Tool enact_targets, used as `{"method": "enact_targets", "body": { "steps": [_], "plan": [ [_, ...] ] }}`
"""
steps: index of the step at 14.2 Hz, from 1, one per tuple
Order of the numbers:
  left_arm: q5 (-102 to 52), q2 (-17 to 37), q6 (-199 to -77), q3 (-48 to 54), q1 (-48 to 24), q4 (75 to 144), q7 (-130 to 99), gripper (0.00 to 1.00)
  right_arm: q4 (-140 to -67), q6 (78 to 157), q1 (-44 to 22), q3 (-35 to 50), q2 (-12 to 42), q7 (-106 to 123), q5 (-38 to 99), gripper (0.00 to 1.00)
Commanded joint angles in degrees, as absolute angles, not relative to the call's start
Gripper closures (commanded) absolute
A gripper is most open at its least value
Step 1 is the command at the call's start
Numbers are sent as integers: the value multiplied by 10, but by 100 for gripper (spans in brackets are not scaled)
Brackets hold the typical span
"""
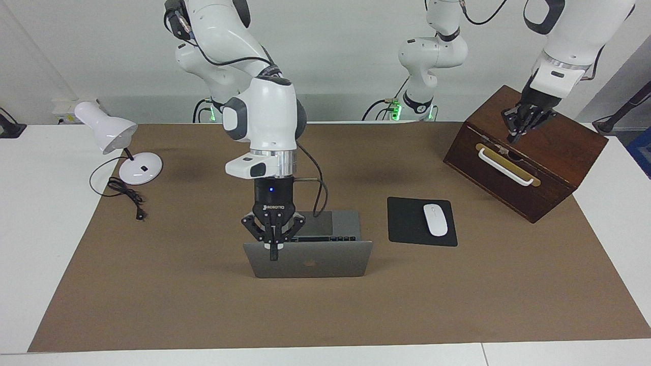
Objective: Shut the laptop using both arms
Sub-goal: 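Reach the right gripper toward the laptop lid while the left gripper advances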
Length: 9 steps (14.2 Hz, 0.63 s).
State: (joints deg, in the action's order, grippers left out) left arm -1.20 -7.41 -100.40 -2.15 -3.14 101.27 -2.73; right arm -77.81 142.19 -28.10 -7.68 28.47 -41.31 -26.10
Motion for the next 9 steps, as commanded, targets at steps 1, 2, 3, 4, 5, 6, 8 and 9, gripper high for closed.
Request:
{"method": "enact_targets", "body": {
  "steps": [1, 2, 3, 4, 5, 6, 8, 9],
  "plan": [
    [-15, -82, -1058, -25, -63, 1043, -30, 100, -742, 1396, -294, -91, 301, -438, -272, 100],
    [-15, -78, -1075, -25, -73, 1048, -30, 100, -734, 1385, -294, -91, 304, -452, -272, 100],
    [-15, -69, -1090, -25, -87, 1053, -31, 100, -726, 1377, -297, -90, 308, -464, -272, 100],
    [-15, -66, -1105, -25, -99, 1056, -31, 100, -724, 1376, -305, -90, 309, -469, -272, 100],
    [-15, -66, -1123, -25, -109, 1073, -29, 100, -724, 1375, -305, -90, 309, -472, -272, 100],
    [-17, -67, -1170, -24, -126, 1100, -31, 100, -724, 1374, -306, -89, 309, -473, -272, 100],
    [-22, -66, -1278, -24, -156, 1157, -34, 100, -724, 1371, -308, -90, 311, -477, -272, 100],
    [-24, -62, -1326, -25, -172, 1177, -35, 100, -724, 1371, -308, -89, 312, -477, -272, 100]
  ]
}}
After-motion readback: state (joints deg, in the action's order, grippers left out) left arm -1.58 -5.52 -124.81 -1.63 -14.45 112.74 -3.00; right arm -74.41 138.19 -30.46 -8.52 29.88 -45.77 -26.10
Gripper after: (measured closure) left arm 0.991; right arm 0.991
